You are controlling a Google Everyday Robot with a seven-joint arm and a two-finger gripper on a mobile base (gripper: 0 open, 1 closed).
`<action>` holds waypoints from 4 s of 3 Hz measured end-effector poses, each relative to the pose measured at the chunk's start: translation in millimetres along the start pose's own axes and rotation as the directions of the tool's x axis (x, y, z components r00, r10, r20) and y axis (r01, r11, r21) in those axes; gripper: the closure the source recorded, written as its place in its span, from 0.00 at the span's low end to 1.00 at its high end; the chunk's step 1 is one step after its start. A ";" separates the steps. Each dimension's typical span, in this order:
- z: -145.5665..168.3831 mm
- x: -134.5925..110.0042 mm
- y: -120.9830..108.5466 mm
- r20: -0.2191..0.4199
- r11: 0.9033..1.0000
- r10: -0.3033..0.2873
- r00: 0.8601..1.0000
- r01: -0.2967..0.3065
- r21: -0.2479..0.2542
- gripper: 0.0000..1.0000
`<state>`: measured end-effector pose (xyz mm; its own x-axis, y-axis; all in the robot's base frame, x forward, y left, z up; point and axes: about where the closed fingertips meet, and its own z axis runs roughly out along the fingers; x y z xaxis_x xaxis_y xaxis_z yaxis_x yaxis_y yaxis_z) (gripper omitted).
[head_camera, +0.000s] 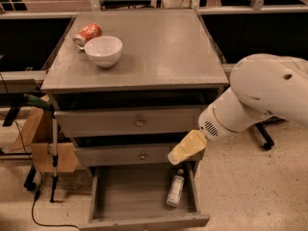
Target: Pick blue plastic bottle from bottom drawer and place on counter
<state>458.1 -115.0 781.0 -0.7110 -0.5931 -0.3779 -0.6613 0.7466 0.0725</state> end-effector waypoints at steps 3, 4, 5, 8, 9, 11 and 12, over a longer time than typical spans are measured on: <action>87.2 27.6 -29.0 -0.175 0.987 0.138 0.975 -0.120 0.111 0.00; 150.0 54.2 -39.6 -0.220 0.972 0.187 0.957 -0.149 0.180 0.00; 163.9 54.2 -43.5 -0.190 0.956 0.244 0.951 -0.203 0.213 0.00; 201.2 47.5 -37.7 -0.212 0.961 0.240 0.947 -0.201 0.187 0.00; 249.3 46.1 -40.0 -0.240 0.941 0.308 0.921 -0.258 0.218 0.00; 361.6 63.6 -46.7 -0.294 0.831 0.554 0.779 -0.500 0.243 0.00; 431.4 99.2 -42.1 -0.300 0.774 0.631 0.715 -0.607 0.182 0.00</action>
Offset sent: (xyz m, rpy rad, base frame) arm 0.0337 -0.0169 -0.0929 -0.2171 0.2342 -0.5514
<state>518.6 -75.2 342.3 -0.9977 -0.0431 0.0524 -0.0367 0.9924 0.1179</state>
